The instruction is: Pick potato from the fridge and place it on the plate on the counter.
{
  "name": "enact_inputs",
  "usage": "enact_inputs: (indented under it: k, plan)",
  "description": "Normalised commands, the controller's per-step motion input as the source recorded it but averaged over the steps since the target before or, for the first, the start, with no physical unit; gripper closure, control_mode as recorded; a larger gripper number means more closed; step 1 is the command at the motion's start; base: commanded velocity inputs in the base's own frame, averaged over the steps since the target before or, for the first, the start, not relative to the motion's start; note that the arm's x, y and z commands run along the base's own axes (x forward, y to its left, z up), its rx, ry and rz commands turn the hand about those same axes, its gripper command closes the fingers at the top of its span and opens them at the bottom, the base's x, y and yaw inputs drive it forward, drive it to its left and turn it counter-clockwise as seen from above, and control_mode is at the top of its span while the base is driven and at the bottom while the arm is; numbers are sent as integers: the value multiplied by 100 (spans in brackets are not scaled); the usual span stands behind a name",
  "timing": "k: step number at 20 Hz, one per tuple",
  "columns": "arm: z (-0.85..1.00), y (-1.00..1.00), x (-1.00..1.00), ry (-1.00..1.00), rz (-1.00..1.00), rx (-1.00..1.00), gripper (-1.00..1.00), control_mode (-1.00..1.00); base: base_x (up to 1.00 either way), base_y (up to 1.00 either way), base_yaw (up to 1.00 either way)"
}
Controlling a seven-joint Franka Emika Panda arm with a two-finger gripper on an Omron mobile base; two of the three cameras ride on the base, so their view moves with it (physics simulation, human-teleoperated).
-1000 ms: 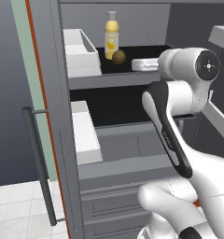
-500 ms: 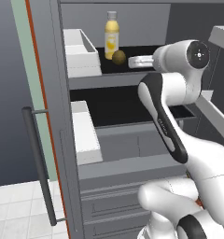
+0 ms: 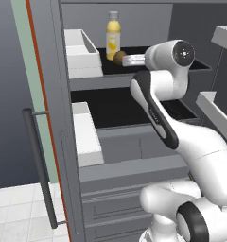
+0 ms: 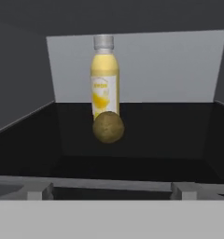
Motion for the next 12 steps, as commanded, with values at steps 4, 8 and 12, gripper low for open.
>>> enact_inputs:
  k: [4,8,12]
  plan:
    - [0,19,54,3,0,0,-100,-100,0,0,0]
    - [0,2,57,9,0,-1,-100,-100,0,0,0]
    - [0,0,52,11,0,-3,-100,-100,0,0,0]
